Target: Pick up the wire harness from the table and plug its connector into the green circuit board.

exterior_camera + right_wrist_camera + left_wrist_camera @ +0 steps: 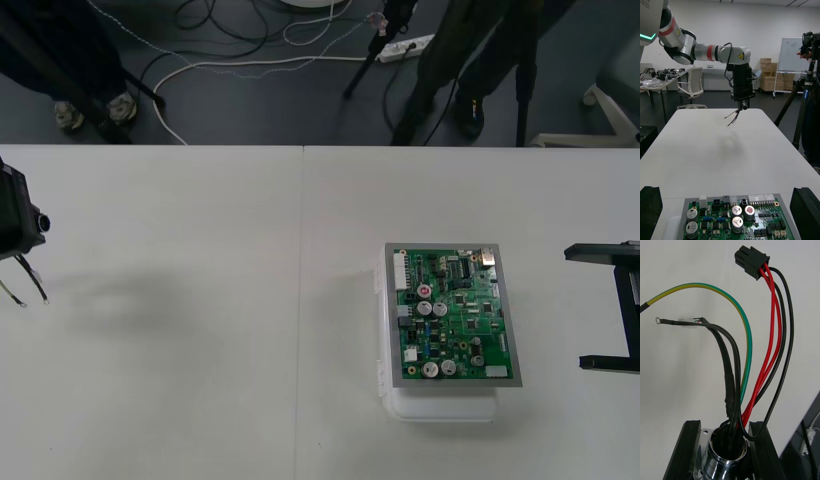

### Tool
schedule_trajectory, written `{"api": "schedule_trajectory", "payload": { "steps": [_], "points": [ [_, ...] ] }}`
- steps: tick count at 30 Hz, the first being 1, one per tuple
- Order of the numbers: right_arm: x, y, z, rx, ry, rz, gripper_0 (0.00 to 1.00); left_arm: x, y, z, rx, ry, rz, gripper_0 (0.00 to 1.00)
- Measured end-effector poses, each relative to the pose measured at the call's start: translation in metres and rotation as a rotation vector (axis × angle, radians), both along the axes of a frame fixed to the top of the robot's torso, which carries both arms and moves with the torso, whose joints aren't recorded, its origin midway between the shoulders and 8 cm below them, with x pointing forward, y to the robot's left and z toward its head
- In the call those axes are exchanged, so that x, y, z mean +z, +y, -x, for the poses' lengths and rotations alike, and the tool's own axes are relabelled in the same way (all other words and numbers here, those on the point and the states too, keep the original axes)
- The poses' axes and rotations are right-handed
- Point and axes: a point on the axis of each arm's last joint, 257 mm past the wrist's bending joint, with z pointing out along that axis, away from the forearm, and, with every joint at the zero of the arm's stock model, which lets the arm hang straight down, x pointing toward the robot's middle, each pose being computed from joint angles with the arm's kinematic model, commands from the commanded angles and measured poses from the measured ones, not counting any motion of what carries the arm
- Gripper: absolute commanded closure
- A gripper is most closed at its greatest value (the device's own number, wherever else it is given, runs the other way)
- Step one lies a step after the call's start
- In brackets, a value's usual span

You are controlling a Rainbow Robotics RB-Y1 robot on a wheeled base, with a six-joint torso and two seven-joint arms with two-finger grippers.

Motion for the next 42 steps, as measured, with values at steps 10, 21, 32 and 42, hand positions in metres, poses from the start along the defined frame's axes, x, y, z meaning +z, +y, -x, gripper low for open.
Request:
{"api": "schedule_trajectory", "payload": {
  "steps": [10,21,32,42],
  "points": [
    [0.0,0.0,0.0,0.0,0.0,0.0,0.0,0.036,-0.035,-0.002,0.04,-0.021,0.289,1.0],
    [0.0,0.0,0.0,0.0,0.0,0.0,0.0,0.087,-0.109,0.0,0.41,0.066,0.922,1.0],
    [0.0,0.0,0.0,0.0,0.0,0.0,0.0,0.124,-0.167,0.018,0.427,0.235,1.287,1.0],
    [0.0,0.0,0.0,0.0,0.001,0.001,0.0,0.14,-0.188,0.026,0.967,0.675,1.681,1.0]
  ]
}}
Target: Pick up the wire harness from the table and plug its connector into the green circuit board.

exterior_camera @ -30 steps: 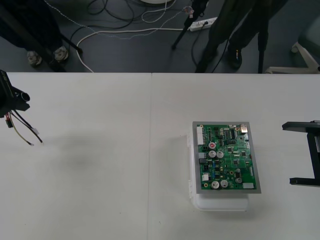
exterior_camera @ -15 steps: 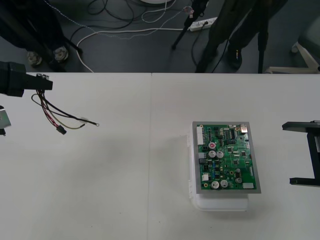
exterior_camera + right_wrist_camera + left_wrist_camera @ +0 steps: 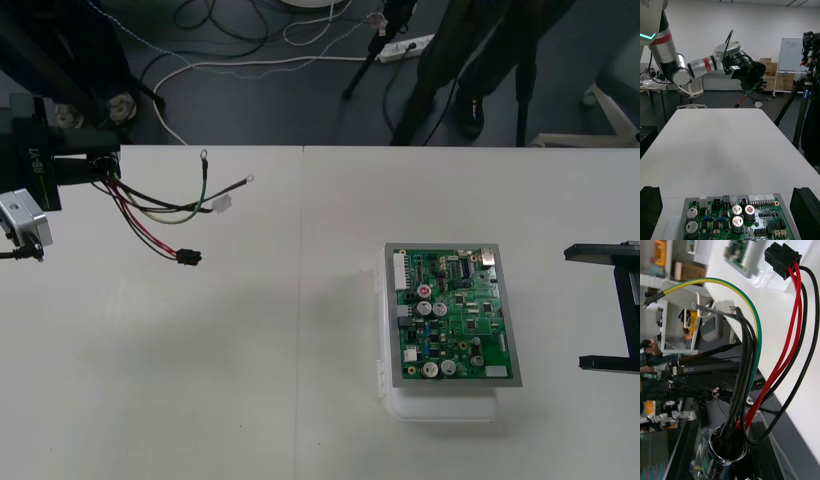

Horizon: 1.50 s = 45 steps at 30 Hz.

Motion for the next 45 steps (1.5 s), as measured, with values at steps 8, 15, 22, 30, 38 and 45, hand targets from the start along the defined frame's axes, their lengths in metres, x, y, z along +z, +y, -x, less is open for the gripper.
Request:
{"api": "schedule_trajectory", "payload": {
  "steps": [8,15,22,30,38,45],
  "points": [
    [0.0,0.0,0.0,0.0,0.0,0.0,0.0,-0.011,-0.013,0.01,-0.003,0.083,0.131,1.0],
    [0.0,0.0,0.0,0.0,0.0,0.0,0.0,-0.024,-0.024,0.017,0.057,0.394,0.337,1.0],
    [0.0,0.0,0.0,0.0,0.0,0.0,0.0,-0.034,-0.034,0.031,0.079,0.681,0.523,1.0],
    [0.0,0.0,0.0,0.0,0.0,0.0,0.0,-0.05,-0.053,0.053,0.023,0.787,0.609,1.0],
    [0.0,0.0,0.0,0.0,0.0,0.0,0.0,-0.064,-0.096,0.095,-0.063,1.214,0.704,1.0],
    [0.0,0.0,0.0,0.0,0.0,0.0,0.0,-0.069,-0.132,0.132,-0.183,1.479,0.738,1.0]
  ]
}}
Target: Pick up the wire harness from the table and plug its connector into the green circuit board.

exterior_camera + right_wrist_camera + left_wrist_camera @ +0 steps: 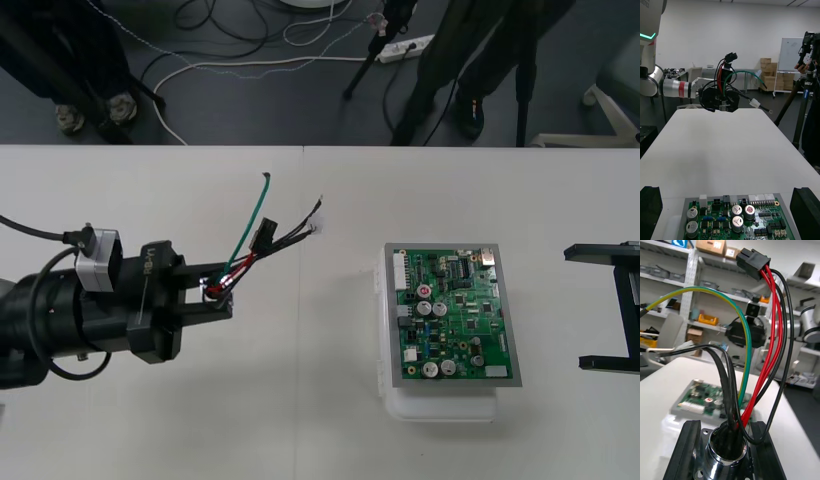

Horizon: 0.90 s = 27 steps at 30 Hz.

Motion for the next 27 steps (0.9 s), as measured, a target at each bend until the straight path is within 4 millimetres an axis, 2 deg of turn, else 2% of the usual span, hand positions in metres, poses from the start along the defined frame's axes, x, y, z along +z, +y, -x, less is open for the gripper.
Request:
{"api": "schedule_trajectory", "payload": {
  "steps": [8,14,18,27],
  "points": [
    [0.0,0.0,0.0,0.0,0.0,0.0,0.0,0.001,-0.038,0.033,-0.14,0.072,0.077,1.0],
    [0.0,0.0,0.0,0.0,0.0,0.0,0.0,0.003,-0.07,0.057,-0.245,0.197,0.13,1.0],
    [0.0,0.0,0.0,0.0,0.0,0.0,0.0,0.0,-0.078,0.065,-0.275,0.265,0.106,1.0],
    [0.0,0.0,0.0,0.0,0.0,0.0,0.0,-0.008,-0.08,0.088,-0.386,0.399,0.047,1.0]
  ]
}}
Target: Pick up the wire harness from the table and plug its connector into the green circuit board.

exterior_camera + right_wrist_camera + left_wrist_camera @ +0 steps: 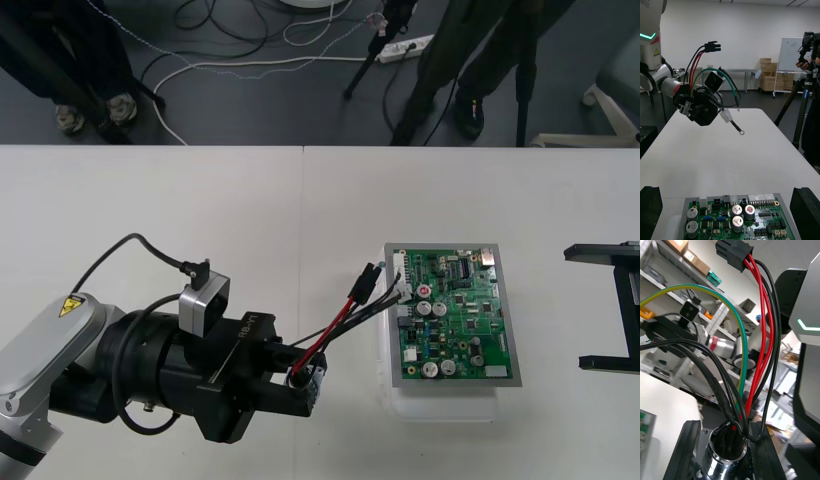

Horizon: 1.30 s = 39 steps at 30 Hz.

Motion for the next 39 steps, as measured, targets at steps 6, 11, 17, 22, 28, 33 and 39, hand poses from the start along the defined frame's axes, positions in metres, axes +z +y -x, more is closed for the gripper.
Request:
{"api": "schedule_trajectory", "payload": {
  "steps": [6,11,17,22,28,33,39],
  "points": [
    [0.0,0.0,0.0,0.0,0.0,0.0,0.0,0.002,0.002,0.014,-0.095,0.168,-0.051,1.0],
    [0.0,0.0,0.0,0.0,0.002,0.0,0.0,0.011,0.002,0.025,-0.181,0.314,-0.094,1.0],
    [0.0,0.0,0.0,0.0,0.02,-0.001,0.0,0.024,0.003,0.036,-0.259,0.364,-0.109,1.0],
    [0.001,0.002,0.001,0.011,0.026,-0.008,0.0,0.032,0.011,0.042,-0.298,0.384,-0.123,1.0],
    [0.004,0.018,0.01,0.086,0.064,-0.043,0.0,0.034,0.023,0.043,-0.307,0.419,-0.174,1.0],
    [0.005,0.031,0.012,0.138,0.106,-0.046,0.0,0.033,0.027,0.04,-0.308,0.44,-0.21,1.0],
    [0.016,0.039,0.008,0.17,0.093,-0.05,0.0,0.036,0.026,0.04,-0.329,0.494,-0.24,1.0]
  ]
}}
